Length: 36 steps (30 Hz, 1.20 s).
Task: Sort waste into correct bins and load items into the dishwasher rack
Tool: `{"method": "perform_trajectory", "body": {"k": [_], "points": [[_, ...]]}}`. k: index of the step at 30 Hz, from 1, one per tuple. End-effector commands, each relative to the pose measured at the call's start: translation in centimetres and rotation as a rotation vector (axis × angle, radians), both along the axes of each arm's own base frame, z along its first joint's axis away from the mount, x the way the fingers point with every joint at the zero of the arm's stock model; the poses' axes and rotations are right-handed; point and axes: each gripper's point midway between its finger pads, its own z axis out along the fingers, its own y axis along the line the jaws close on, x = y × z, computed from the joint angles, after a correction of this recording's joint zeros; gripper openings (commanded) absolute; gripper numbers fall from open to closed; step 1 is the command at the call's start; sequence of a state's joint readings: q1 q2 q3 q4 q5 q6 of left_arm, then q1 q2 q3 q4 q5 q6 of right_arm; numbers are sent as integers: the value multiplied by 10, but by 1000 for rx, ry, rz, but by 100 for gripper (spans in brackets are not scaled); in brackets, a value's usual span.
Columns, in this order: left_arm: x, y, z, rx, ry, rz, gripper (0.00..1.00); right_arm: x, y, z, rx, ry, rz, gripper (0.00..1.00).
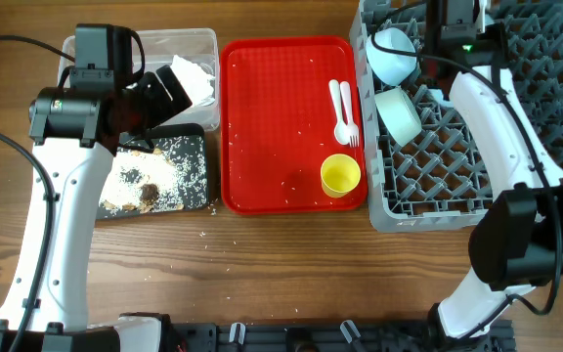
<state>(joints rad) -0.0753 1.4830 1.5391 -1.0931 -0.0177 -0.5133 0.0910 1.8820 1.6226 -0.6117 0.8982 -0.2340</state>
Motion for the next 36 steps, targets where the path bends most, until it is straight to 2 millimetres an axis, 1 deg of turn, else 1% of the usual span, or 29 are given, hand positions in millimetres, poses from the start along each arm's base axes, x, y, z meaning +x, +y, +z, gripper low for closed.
{"method": "perform_trajectory", "body": {"k": [1,2,4,6,7,8,9,10,12,14,16,18,19,20,21,22,23,24,26,28,29,31,32,34,36], "points": [[1,3,0,14,-2,-2,100,13,22,-27,134,31,111,56],[1,3,0,14,-2,-2,100,14,25,-29,154,30,122,60],[1,3,0,14,-2,-2,100,13,26,-29,190,-10,88,72],[1,3,0,14,-2,-2,100,9,26,-23,236,-71,40,86],[1,3,0,14,-2,-2,100,6,26,-18,264,-101,22,90],[1,3,0,14,-2,-2,100,2,31,-13,309,-115,29,92],[1,3,0,14,-2,-2,100,-2,41,-9,369,-108,68,92],[1,3,0,14,-2,-2,100,-8,58,-4,464,-93,135,93],[1,3,0,14,-2,-2,100,-17,88,5,618,-74,249,100],[1,3,0,14,-2,-2,100,-32,130,19,819,-43,402,100],[1,3,0,14,-2,-2,100,-49,166,30,993,-1,530,100],[1,3,0,14,-2,-2,100,-73,202,38,1185,78,646,100],[1,3,0,14,-2,-2,100,-81,207,35,1225,115,646,100],[1,3,0,14,-2,-2,100,-88,206,30,1245,141,601,100],[1,3,0,14,-2,-2,100,-94,201,23,1254,164,522,100],[1,3,0,14,-2,-2,100,-99,193,16,1244,176,441,99],[1,3,0,14,-3,-2,100,-101,188,13,1233,179,399,99],[1,3,0,14,-2,-2,100,-104,179,9,1209,177,325,98],[1,3,0,14,-2,-2,100,-110,173,11,1203,163,274,95],[1,3,0,14,-2,-2,100,-116,171,24,1204,130,281,91],[1,3,0,14,-2,-2,100,-120,165,33,1198,92,258,91],[3,-1,1,-11,-11,-1,100,-133,146,54,1162,-4,194,91],[5,-8,3,-45,-21,-22,100,-141,134,67,1134,-55,183,91],[3,-26,4,-136,-14,-79,100,-160,112,90,1086,-149,159,95],[0,-30,3,-156,-1,-90,100,-176,94,105,1057,-220,129,100]]}}
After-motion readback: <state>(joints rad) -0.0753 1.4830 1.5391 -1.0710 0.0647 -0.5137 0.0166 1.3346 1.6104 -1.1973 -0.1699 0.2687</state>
